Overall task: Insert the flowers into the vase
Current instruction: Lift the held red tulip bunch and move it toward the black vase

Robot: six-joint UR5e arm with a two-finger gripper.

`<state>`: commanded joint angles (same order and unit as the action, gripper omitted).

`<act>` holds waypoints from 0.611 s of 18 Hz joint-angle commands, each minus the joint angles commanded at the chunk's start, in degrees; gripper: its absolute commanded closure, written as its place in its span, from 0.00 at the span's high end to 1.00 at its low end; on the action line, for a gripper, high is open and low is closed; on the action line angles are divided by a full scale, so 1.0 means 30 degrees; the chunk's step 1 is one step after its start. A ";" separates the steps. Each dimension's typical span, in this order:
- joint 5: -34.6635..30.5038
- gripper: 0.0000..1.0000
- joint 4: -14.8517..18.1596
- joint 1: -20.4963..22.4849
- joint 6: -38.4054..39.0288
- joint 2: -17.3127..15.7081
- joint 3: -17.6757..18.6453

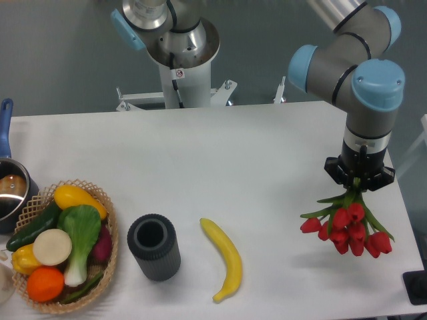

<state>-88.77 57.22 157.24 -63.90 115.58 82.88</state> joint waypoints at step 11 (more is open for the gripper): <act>0.4124 0.00 -0.1547 -0.1407 0.2165 -0.0293 -0.0410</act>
<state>-76.40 52.57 153.02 -57.40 114.70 81.65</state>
